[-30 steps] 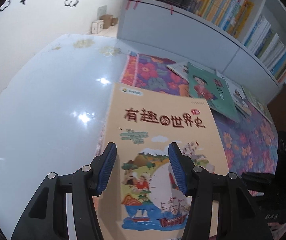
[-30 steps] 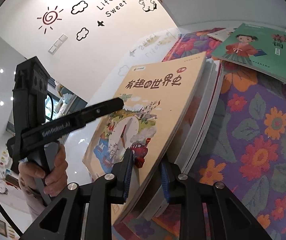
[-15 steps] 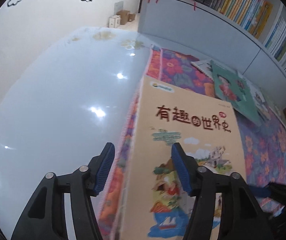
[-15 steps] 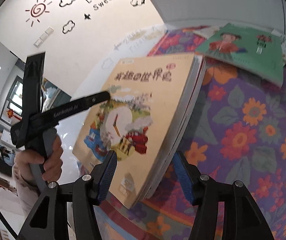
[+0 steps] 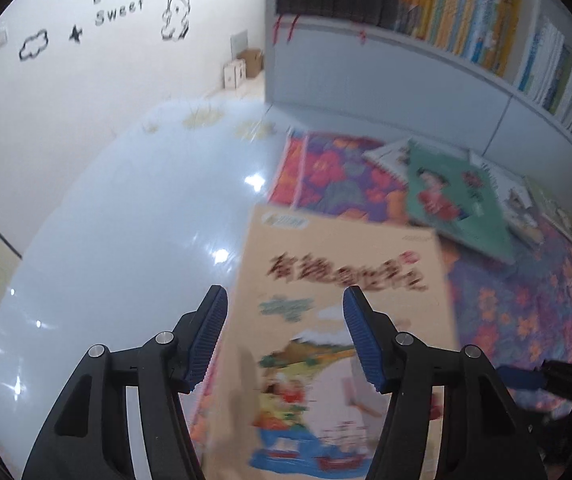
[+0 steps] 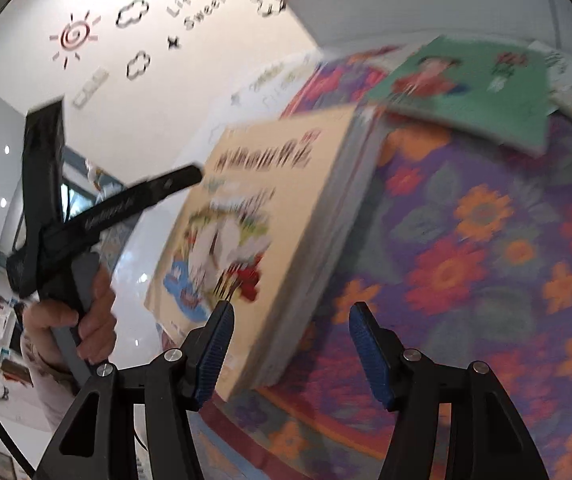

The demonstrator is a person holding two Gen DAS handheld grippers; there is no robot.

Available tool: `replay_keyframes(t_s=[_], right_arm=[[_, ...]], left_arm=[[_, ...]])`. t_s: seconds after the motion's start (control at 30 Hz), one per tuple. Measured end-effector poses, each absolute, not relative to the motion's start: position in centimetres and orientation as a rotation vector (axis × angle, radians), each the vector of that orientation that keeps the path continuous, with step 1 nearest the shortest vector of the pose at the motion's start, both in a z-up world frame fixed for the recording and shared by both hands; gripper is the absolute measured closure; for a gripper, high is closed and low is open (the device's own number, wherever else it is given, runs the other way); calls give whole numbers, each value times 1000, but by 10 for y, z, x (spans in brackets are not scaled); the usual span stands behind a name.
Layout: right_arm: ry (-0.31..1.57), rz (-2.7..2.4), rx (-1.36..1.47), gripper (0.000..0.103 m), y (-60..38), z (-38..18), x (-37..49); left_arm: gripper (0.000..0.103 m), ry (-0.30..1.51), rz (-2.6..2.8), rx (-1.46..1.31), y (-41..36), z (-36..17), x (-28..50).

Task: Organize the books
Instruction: 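Carry the orange book with the left gripper and lower it onto the stack, then open the left gripper while the right gripper moves to the green book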

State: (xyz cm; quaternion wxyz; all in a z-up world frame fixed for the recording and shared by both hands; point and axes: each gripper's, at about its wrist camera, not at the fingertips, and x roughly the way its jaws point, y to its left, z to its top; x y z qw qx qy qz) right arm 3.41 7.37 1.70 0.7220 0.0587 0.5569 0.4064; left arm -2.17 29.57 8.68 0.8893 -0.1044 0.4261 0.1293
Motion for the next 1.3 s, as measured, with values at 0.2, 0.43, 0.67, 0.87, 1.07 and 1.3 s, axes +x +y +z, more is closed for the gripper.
replay_keyframes(t_s=[0.2,0.43,0.67,0.87,1.07,1.3], right_arm=[[1104,838,219,44,1,62,59],[1028,668,494,44,-143,77,107],[974,417,650,44,-308,52,155],[947,241,831,47,-408,23,183],[974,175,872,51,-433,1,216],[928,163,913,53,-444,-16,245]], left_arm=[[45,818,140,-197,230,126,-8],[44,799,-10,-173,119,131,31],[44,862,-140,-176,20,90,57],[44,945,-245,-205,-37,44,67],[44,928,-248,-224,-53,18,67],[43,902,-263,-237,-48,16,66]])
